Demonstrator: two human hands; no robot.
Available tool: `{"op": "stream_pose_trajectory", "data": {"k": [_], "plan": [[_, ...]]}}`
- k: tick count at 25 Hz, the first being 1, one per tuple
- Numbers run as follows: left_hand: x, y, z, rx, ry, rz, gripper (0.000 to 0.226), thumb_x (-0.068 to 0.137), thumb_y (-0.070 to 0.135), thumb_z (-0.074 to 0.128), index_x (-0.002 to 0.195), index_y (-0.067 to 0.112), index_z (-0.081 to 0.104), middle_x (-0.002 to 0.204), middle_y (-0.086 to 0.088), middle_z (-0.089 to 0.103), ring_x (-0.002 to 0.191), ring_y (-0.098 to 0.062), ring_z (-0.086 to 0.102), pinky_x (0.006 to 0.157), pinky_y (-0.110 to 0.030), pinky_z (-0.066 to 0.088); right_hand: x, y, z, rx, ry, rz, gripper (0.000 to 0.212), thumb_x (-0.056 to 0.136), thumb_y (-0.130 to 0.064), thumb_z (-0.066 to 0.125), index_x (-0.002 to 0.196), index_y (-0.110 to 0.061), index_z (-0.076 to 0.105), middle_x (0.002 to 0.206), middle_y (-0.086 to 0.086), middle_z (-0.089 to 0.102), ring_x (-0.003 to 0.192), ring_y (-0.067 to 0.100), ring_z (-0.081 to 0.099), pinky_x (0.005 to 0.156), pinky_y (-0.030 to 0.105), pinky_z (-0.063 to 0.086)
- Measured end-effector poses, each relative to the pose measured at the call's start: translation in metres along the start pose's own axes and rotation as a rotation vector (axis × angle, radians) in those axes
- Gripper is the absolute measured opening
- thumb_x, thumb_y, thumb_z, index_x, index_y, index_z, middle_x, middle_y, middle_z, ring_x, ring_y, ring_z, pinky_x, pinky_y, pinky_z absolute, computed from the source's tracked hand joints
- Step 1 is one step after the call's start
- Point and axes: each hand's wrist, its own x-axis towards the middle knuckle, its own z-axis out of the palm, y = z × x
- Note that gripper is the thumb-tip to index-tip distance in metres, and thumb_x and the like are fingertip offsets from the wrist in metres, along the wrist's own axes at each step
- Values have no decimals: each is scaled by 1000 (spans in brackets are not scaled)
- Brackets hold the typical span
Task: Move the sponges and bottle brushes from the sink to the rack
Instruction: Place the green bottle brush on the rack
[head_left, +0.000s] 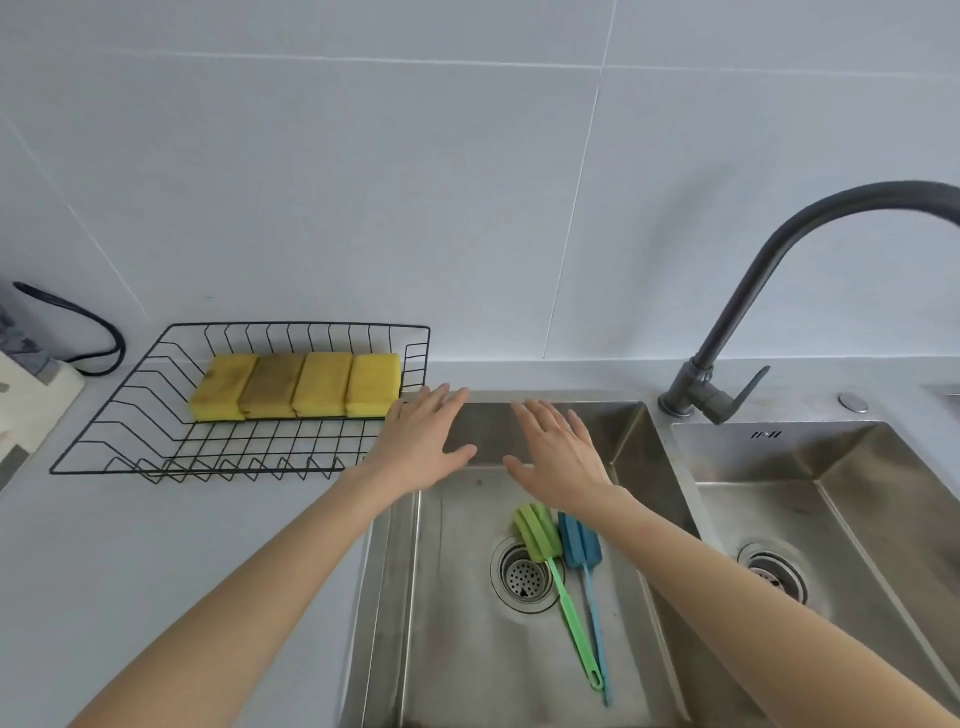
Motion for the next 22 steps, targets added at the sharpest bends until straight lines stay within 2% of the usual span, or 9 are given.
{"op": "stream_pose_trajectory", "data": {"k": [3,7,14,18,22], "plan": [[6,23,26,-3,-48,32,73,87,42,48,145,21,9,157,-6,13,144,-23,10,119,-44,11,-9,29,9,54,-42,40,67,92,-30,45,149,-15,12,158,4,17,147,17,10,120,35,6],[11,43,60,-7,-132,32,73,87,41,49,145,22,9,157,-5,13,145,-23,10,119,-43,10,-20,59,32,100,-105,87,63,92,-29,45,147,-13,20,153,7,30,141,23,29,116,35,21],[25,60,115,17,-273,68,71,87,35,51,145,20,13,156,-5,15,144,-24,14,118,-44,13,-30,95,91,201,-293,228,49,92,-23,46,137,-10,34,135,11,46,122,31,48,93,41,45],[42,60,146,79,-315,89,69,87,34,52,144,20,16,155,-6,17,143,-26,17,118,-47,13,-30,103,121,241,-406,310,35,94,-21,43,125,-5,46,125,15,51,111,34,54,83,38,48],[57,59,171,122,-357,139,64,89,27,50,144,19,18,155,-6,17,143,-29,14,117,-45,14,-35,108,147,271,-490,351,32,92,-15,43,121,-2,47,126,17,51,112,36,54,87,40,47]]}}
